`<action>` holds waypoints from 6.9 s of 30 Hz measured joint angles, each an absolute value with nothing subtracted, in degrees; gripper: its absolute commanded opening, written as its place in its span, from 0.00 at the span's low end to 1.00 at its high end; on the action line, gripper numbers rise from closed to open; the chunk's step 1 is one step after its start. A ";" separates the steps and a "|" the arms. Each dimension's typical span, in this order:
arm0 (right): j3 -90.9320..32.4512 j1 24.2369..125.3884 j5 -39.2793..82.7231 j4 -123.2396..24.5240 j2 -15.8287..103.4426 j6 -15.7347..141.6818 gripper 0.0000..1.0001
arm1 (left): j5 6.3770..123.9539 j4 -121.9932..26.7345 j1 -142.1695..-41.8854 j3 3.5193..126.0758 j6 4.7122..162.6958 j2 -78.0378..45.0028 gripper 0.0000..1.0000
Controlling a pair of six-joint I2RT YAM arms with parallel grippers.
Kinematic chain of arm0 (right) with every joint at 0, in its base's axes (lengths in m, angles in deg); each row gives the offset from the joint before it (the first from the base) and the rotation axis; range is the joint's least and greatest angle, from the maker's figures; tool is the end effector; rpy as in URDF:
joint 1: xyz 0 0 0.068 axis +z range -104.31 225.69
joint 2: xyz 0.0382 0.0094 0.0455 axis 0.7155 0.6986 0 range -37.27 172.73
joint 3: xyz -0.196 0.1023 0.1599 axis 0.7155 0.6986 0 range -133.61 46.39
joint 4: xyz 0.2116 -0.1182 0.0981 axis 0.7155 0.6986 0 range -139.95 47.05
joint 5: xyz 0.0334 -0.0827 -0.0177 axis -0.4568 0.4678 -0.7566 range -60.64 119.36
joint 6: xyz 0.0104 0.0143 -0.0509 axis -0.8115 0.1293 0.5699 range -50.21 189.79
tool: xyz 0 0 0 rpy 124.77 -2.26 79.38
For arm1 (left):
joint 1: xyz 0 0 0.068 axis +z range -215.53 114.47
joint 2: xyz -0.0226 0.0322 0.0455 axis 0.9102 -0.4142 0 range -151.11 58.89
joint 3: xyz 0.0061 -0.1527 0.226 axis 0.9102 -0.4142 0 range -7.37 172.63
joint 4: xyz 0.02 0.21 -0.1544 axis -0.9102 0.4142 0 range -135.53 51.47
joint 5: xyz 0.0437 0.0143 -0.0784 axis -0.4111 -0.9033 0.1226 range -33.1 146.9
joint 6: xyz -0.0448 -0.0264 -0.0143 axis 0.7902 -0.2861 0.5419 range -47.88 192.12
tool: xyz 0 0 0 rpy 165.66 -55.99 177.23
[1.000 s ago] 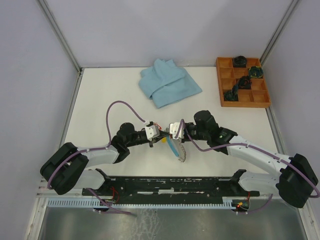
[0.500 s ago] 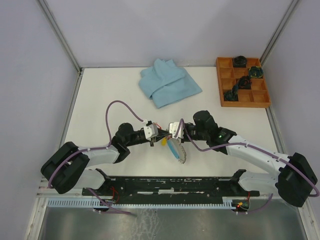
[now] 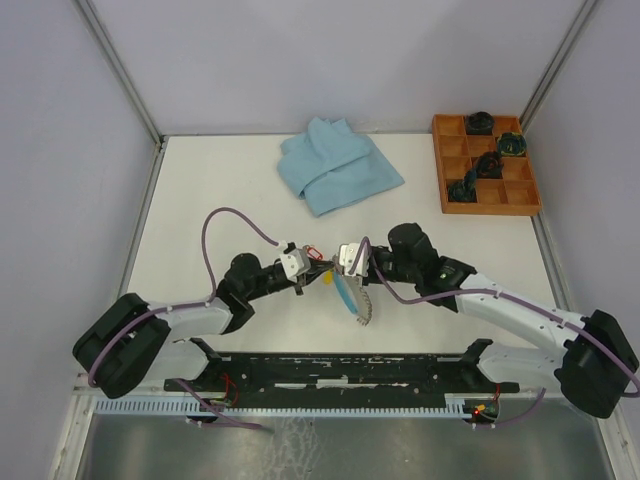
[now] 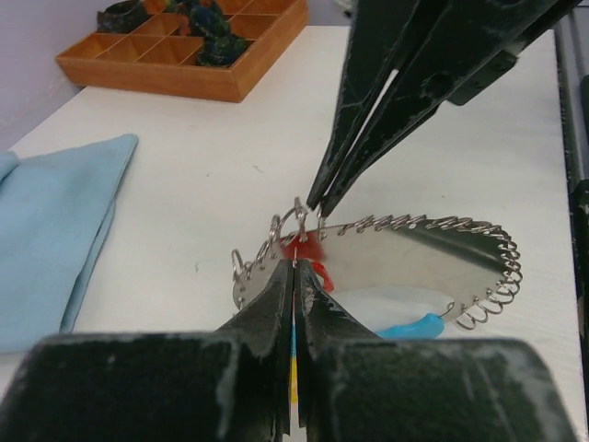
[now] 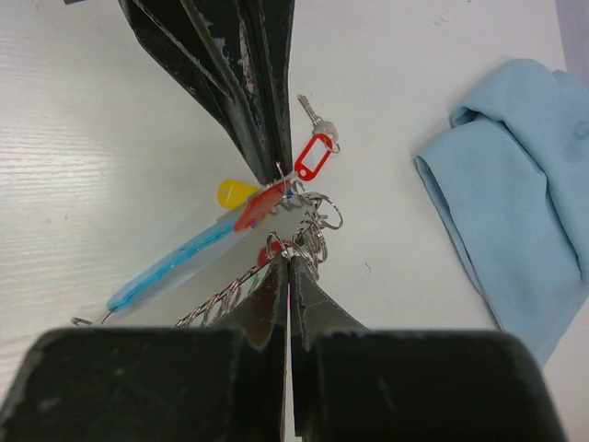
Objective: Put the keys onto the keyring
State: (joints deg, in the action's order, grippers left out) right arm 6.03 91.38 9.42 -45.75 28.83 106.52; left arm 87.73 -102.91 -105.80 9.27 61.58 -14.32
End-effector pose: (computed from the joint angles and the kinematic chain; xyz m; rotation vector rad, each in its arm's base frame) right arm 0.1679 0.1895 0.2490 -1.5300 1.4259 0.4586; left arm 0.1662 -0.1646 0.1963 1.0626 1.2211 -0.8209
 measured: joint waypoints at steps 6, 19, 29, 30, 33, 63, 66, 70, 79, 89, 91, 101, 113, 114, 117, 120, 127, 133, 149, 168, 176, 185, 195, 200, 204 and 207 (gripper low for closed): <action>6.91 91.40 13.35 -44.43 24.53 105.45 0.01 | 79.56 -100.64 -105.89 7.98 64.97 -11.52 0.03; 8.02 91.42 19.71 -40.50 15.17 103.98 0.01 | 72.89 -93.56 -109.19 8.99 70.82 -21.23 0.03; 10.01 91.42 21.13 -37.83 10.87 102.52 0.01 | 72.02 -99.06 -111.64 16.53 74.80 -37.31 0.21; 10.06 91.42 21.11 -37.61 10.49 102.43 0.01 | 72.02 -99.94 -111.64 16.81 75.48 -38.17 0.23; 10.06 91.42 21.11 -37.13 9.88 102.30 0.01 | 71.91 -101.47 -111.68 16.86 76.09 -38.15 0.29; 10.06 91.42 17.48 -37.37 11.76 100.77 0.01 | 88.78 -95.74 -111.68 19.35 70.54 -17.56 0.42; 10.06 91.42 17.07 -37.79 12.20 100.57 0.01 | 89.72 -95.83 -111.68 20.44 70.54 -18.34 0.37; 10.06 91.44 16.19 -38.80 12.68 100.46 0.01 | 90.33 -95.83 -111.77 21.47 70.50 -19.41 0.33; 10.03 91.42 15.19 -39.67 13.31 100.38 0.01 | 91.54 -94.67 -111.85 22.36 70.15 -21.27 0.24; 10.03 91.42 14.51 -40.00 13.38 99.79 0.01 | 91.97 -93.64 -111.90 23.46 70.06 -21.71 0.15; 10.03 91.42 14.51 -40.00 13.38 99.74 0.01 | 92.02 -93.49 -111.90 23.52 69.95 -21.71 0.15; 10.01 91.42 14.12 -40.02 13.38 99.59 0.01 | 91.51 -91.24 -111.94 23.61 68.27 -21.69 0.21; 10.01 91.42 13.46 -40.00 13.38 99.59 0.01 | 91.51 -90.06 -112.01 23.65 67.35 -21.69 0.08; 10.01 91.42 13.46 -40.00 13.38 99.59 0.01 | 91.54 -89.99 -112.01 23.68 67.33 -21.69 0.08; 9.99 91.40 13.31 -40.00 13.38 99.59 0.01 | 91.56 -89.80 -112.01 23.76 67.33 -21.67 0.06; 9.99 91.36 13.00 -39.93 13.66 99.59 0.01 | 91.56 -89.60 -112.01 23.76 67.33 -21.67 0.03; 8.59 91.31 12.33 -39.06 14.95 98.98 0.22 | 89.94 -88.49 -112.01 23.39 67.37 -20.42 0.03; 5.29 91.33 11.87 -38.71 14.89 95.24 0.37 | 82.47 -87.50 -112.25 21.71 67.41 -15.48 0.03; 0.99 91.40 26.16 -35.43 20.44 75.59 0.52 | 57.00 -80.16 -112.16 9.05 71.81 4.98 0.03; 0.83 90.22 16.11 -43.10 52.79 70.59 0.49 | 46.77 -75.52 -112.01 -0.65 76.64 21.37 0.03; -5.51 89.52 13.05 -43.47 59.65 71.90 0.51 | 45.68 -74.69 -111.98 -0.74 76.83 21.72 0.03; -8.37 89.50 15.76 -43.14 62.23 71.48 0.48 | 44.72 -74.58 -111.98 -1.13 76.83 21.81 0.03; -12.70 89.50 13.81 -39.34 64.87 72.90 0.48 | 44.50 -74.56 -111.98 -1.13 76.83 21.74 0.03; -14.14 89.43 11.78 -35.65 65.92 74.59 0.47 | 44.50 -74.56 -111.98 -1.13 76.83 21.61 0.03; -14.16 89.21 10.69 -32.72 65.95 75.53 0.47 | 44.52 -74.54 -111.98 -1.13 76.83 21.44 0.03; -14.16 88.73 9.83 -31.23 65.66 76.09 0.47 | 44.54 -74.56 -111.98 -1.13 76.83 21.44 0.03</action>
State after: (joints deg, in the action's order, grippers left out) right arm -14.16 88.73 9.83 -31.23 65.66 76.09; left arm 44.54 -74.56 -111.98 -1.13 76.83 21.44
